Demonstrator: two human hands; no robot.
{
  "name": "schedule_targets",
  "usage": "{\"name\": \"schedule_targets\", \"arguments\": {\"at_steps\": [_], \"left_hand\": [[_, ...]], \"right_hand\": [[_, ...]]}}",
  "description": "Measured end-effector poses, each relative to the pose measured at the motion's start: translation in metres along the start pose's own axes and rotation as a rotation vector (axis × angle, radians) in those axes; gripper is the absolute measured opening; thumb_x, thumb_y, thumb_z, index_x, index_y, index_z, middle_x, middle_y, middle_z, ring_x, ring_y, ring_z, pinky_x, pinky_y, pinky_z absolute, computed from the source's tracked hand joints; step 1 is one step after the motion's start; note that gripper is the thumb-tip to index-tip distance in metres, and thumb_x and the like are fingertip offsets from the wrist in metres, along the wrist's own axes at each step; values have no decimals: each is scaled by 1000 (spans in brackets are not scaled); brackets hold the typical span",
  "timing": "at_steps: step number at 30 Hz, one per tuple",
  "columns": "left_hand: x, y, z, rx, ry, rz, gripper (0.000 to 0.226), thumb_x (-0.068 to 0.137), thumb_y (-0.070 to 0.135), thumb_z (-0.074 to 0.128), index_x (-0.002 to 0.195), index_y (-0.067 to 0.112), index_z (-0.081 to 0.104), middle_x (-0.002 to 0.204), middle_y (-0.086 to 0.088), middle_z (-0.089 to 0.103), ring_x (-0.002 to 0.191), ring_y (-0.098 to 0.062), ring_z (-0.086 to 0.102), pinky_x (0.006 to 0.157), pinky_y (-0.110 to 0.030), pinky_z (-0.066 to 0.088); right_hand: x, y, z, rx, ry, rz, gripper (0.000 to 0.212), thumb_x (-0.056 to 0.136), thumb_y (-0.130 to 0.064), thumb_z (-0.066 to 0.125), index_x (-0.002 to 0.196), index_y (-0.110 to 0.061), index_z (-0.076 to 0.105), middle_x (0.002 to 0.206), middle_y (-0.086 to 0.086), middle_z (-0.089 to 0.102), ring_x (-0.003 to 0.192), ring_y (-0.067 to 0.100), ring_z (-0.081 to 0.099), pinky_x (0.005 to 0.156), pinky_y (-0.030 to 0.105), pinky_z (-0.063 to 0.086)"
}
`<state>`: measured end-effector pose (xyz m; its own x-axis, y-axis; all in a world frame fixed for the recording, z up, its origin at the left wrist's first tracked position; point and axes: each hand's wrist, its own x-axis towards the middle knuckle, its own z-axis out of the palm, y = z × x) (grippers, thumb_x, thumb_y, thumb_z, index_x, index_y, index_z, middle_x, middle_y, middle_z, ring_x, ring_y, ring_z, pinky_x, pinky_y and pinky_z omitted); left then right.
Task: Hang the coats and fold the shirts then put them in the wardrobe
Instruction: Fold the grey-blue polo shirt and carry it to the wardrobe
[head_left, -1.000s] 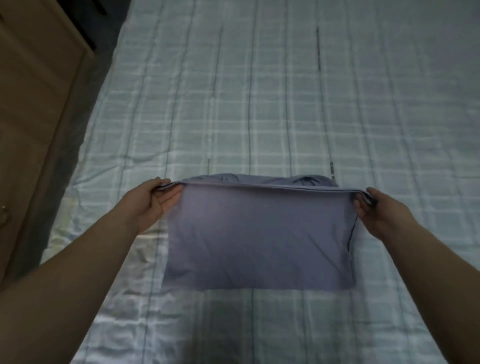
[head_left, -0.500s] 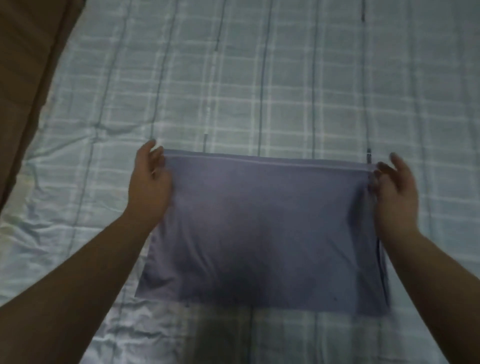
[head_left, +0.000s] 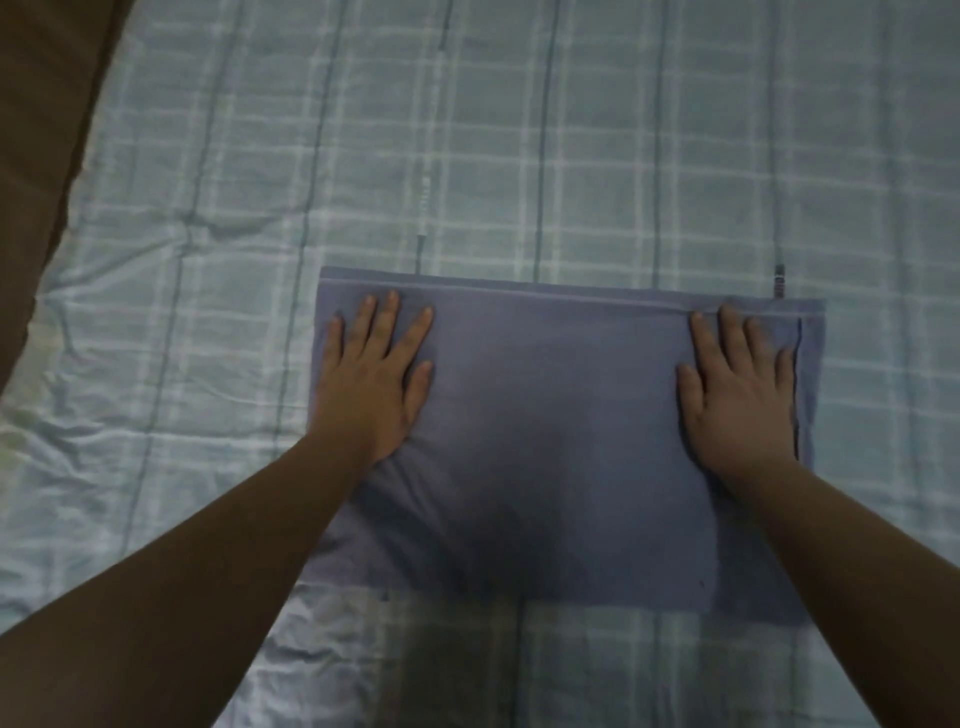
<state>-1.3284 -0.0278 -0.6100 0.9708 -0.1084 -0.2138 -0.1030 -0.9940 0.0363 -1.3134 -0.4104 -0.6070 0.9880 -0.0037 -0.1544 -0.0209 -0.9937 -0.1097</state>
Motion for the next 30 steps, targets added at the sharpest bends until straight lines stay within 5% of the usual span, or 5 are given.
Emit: {"name": "schedule_targets", "arguments": {"at_steps": [14, 30], "left_hand": [[-112, 14, -2, -61, 52, 38, 59, 98, 43, 33, 153, 22, 31, 156, -16, 33, 145, -37, 27, 116, -57, 20], [-129, 9, 14, -5, 79, 15, 59, 98, 45, 34, 153, 24, 31, 156, -15, 33, 144, -36, 29, 117, -56, 19]], "right_hand": [[-129, -44, -10, 35, 46, -200, 59, 99, -39, 31, 152, -13, 35, 158, 14, 32, 145, 35, 30, 118, 57, 15], [-163, -31, 10, -21, -23, -82, 62, 99, -40, 31, 155, -15, 26, 160, 12, 28, 146, 33, 27, 119, 56, 15]]}}
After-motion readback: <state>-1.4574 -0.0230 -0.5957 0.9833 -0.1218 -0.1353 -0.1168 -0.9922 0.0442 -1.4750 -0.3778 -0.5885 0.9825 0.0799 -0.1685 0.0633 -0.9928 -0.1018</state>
